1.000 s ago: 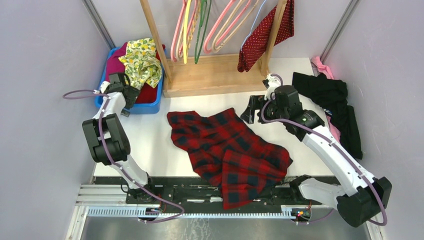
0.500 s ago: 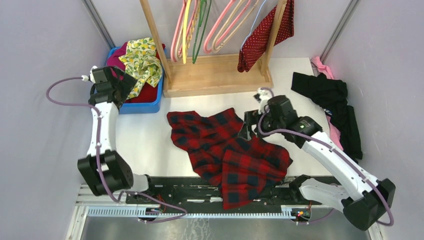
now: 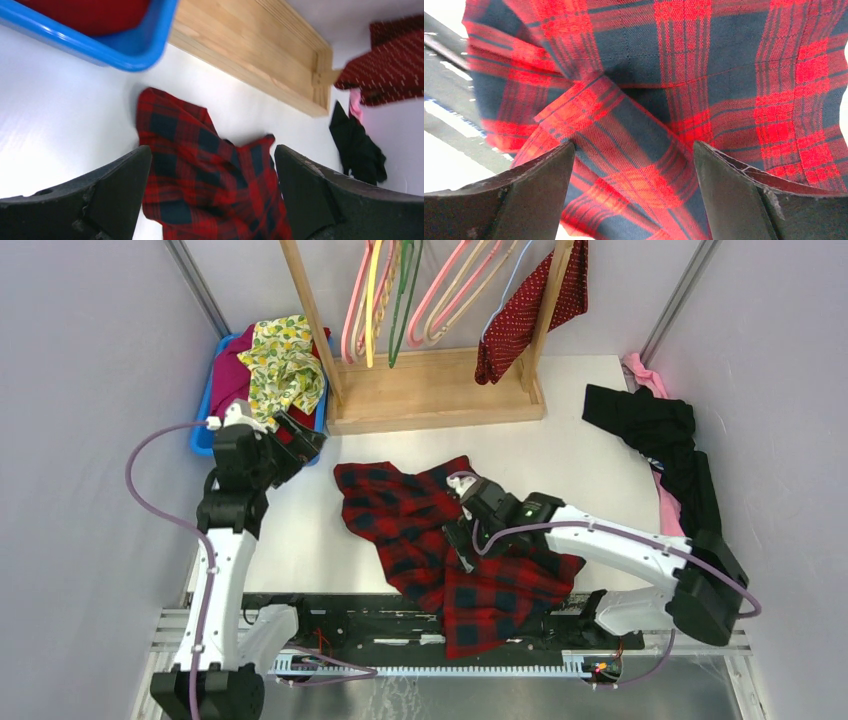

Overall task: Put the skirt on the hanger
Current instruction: Flatten out the skirt at the center of the board.

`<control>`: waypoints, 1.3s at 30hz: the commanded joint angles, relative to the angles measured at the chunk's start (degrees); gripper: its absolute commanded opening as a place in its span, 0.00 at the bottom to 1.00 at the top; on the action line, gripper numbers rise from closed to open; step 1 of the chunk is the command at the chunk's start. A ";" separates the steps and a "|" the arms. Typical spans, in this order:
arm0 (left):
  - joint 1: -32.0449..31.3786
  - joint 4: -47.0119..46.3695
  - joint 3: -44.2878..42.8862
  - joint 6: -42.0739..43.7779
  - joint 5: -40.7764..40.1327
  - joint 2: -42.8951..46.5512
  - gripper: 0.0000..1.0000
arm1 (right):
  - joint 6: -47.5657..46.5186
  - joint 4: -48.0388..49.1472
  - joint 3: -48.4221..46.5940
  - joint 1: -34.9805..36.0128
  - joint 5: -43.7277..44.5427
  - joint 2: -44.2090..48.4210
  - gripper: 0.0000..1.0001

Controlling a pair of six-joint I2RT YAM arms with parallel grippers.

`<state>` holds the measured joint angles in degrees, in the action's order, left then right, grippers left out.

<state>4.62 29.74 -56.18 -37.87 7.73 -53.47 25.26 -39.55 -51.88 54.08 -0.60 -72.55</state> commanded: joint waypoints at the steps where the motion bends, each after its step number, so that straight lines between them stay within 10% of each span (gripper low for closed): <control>1: -3.94 -0.08 4.18 2.53 0.02 5.56 0.99 | 0.41 1.93 -1.58 4.04 10.02 -5.26 0.91; 7: -4.63 2.71 5.94 5.63 -1.68 8.30 0.99 | 0.11 6.44 -1.98 6.61 5.61 -4.52 0.44; 16: -4.62 2.57 7.31 7.11 -2.54 7.50 0.99 | -3.65 7.60 -16.22 6.92 2.28 -2.82 0.03; 28: -4.66 2.64 7.77 7.65 -6.08 7.45 0.99 | -7.49 7.91 -45.55 6.76 -6.55 -14.98 0.01; 39: -4.65 8.29 5.85 8.00 -13.23 14.17 0.99 | -4.79 5.49 -81.76 0.00 -15.71 -47.47 0.01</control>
<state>0.14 35.86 -47.75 -32.88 -0.82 -42.19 18.74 -35.75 -120.97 56.31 -10.31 -110.78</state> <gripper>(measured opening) 0.993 0.018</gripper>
